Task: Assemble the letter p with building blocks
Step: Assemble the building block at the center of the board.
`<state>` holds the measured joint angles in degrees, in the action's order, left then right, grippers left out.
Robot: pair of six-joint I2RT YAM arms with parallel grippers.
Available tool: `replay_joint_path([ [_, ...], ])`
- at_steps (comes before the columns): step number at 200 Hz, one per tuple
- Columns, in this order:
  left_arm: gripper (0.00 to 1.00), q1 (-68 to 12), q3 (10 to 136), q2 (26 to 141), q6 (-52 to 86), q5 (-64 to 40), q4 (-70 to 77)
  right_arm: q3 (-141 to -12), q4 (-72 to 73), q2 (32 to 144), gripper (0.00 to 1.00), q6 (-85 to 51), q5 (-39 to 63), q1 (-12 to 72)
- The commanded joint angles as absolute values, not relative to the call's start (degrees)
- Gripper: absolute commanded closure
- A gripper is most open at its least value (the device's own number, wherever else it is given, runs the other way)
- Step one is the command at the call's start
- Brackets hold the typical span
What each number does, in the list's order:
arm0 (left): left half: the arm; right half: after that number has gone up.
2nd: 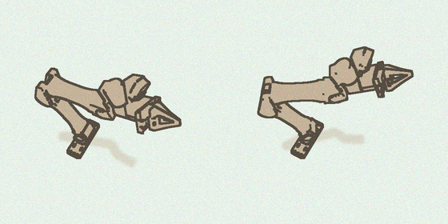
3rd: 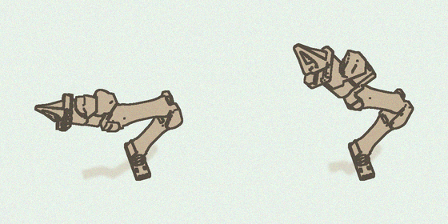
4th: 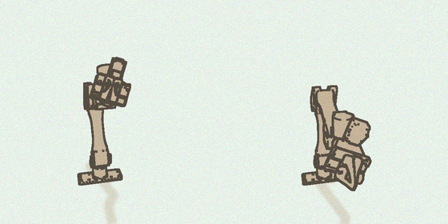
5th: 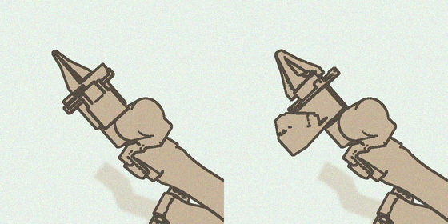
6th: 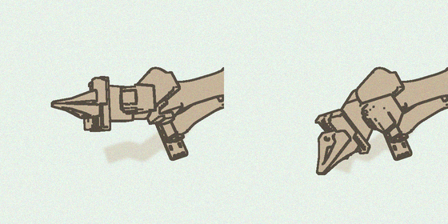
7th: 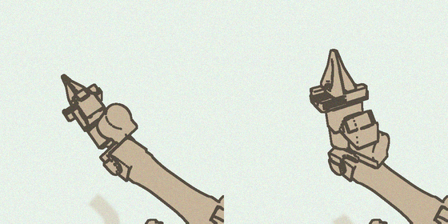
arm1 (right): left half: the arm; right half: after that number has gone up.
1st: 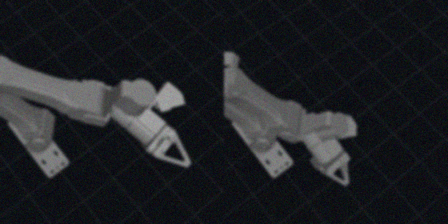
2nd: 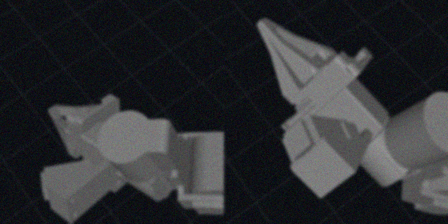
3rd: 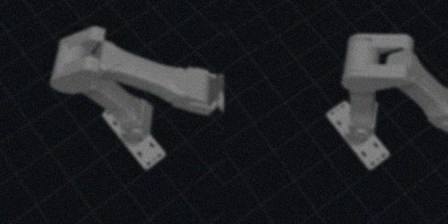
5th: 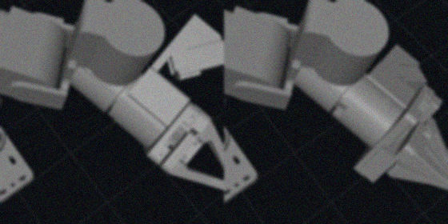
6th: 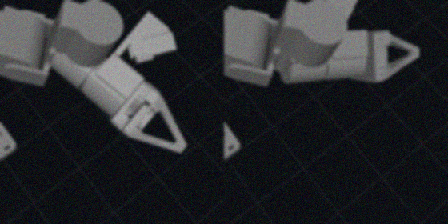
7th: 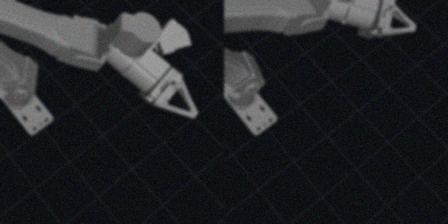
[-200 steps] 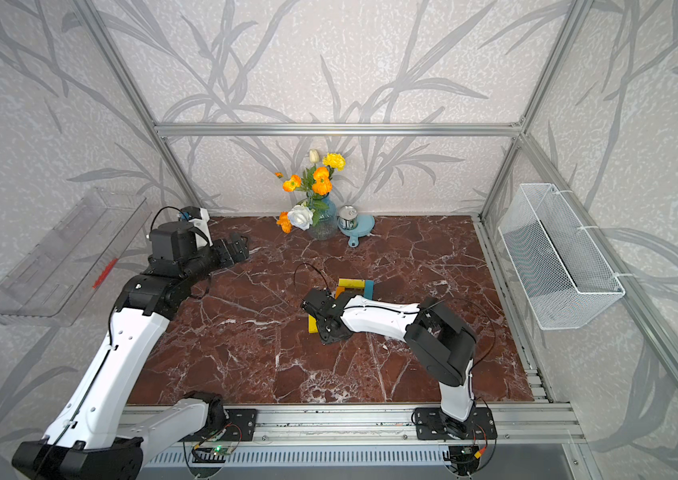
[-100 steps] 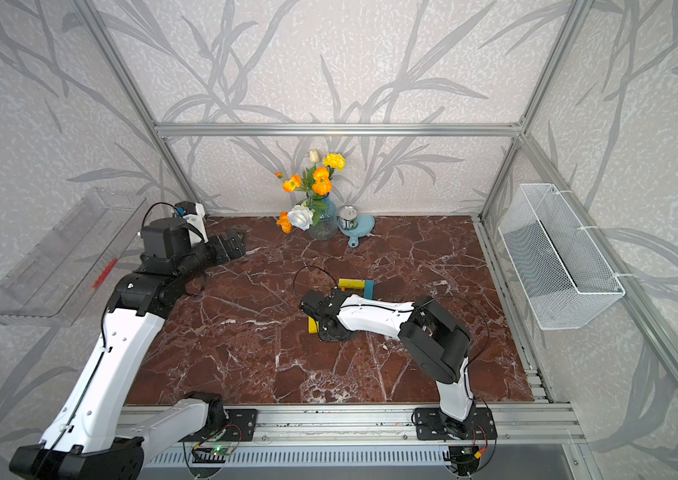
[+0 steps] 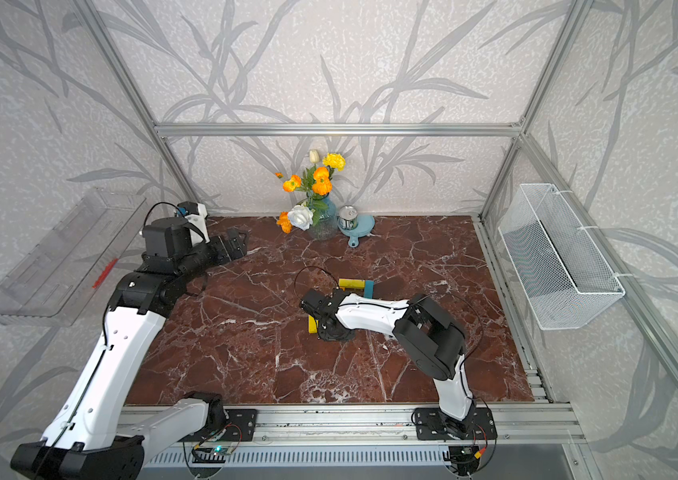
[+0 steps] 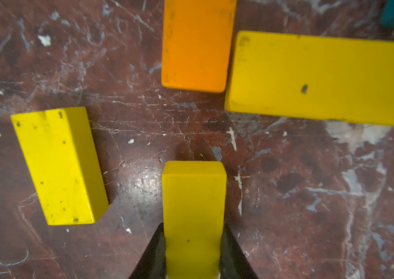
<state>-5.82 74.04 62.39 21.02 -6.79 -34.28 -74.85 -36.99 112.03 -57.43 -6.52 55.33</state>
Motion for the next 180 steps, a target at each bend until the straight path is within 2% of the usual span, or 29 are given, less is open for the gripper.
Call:
replay_joint_path([
  [1,0.0,-5.5,75.5,61.9,20.4,-7.1,-34.4,-74.3,-36.3,113.0,1.0,-58.3,-5.2,53.8],
  [180,0.0,-5.3,75.3,61.5,20.3,-7.4,-34.1,-78.5,-41.0,116.9,1.0,-57.3,-8.1,53.2],
])
